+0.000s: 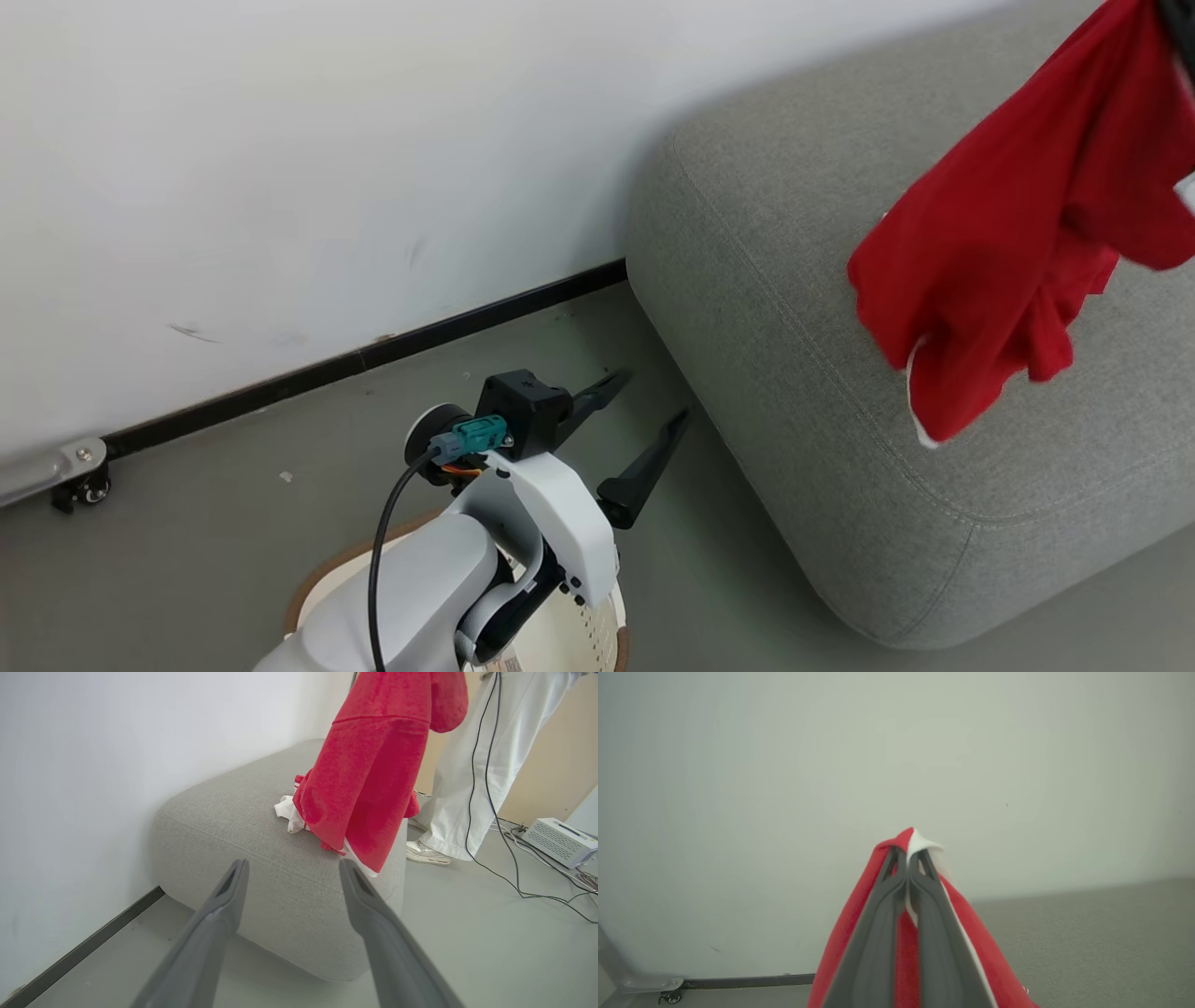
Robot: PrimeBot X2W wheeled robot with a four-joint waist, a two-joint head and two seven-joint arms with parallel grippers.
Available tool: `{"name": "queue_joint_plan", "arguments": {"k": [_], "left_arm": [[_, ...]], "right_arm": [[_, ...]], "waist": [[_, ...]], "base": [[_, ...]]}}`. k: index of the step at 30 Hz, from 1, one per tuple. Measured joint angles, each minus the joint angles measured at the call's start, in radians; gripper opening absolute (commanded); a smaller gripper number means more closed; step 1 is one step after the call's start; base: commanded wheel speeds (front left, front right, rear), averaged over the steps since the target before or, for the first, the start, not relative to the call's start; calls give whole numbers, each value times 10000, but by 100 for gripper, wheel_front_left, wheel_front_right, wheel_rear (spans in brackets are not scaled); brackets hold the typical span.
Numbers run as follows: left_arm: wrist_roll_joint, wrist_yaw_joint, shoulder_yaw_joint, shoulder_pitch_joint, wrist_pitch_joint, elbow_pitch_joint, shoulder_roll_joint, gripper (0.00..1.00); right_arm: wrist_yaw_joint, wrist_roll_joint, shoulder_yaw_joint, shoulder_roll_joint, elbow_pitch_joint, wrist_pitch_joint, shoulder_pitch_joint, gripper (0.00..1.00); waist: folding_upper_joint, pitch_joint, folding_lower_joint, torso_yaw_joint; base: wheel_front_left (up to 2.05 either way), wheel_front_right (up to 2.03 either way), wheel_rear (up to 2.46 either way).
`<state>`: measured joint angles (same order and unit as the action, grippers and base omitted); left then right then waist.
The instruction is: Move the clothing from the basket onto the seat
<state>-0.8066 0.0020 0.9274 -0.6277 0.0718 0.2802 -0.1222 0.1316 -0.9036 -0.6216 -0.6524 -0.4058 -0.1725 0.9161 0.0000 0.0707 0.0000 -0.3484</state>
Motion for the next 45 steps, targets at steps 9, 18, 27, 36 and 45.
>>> {"name": "queue_joint_plan", "arguments": {"k": [9, 18, 27, 36, 45], "left_arm": [[347, 481, -257, -142, -96, -556, -435, 100], [579, 663, -282, -447, -293, -1210, -635, 100], [832, 719, -207, -881, -587, -1722, -727, 100], [1012, 780, -186, -1274, -809, -2061, -823, 100], [1158, 851, -219, -1498, -986, -2288, -1024, 100]], "right_arm": [[0, 447, 1287, -318, -1383, 153, 2553, 0], [0, 817, 2491, -1114, -3112, 40, 3659, 0], [-2, 1237, 2552, -1193, -4230, -165, 3619, 0], [-2, 1661, 2441, -757, -4719, -537, 3432, 0], [0, 1643, 2042, 924, -5124, -727, 1518, 0]], "waist": [[0, 738, -1, 120], [0, 1502, -1, 393], [0, 2252, 0, 642], [0, 2933, 0, 813], [0, 3595, 0, 941]], "base": [[0, 0, 0], [0, 0, 0], [0, 0, 0], [0, 0, 0], [0, 0, 0]]}}
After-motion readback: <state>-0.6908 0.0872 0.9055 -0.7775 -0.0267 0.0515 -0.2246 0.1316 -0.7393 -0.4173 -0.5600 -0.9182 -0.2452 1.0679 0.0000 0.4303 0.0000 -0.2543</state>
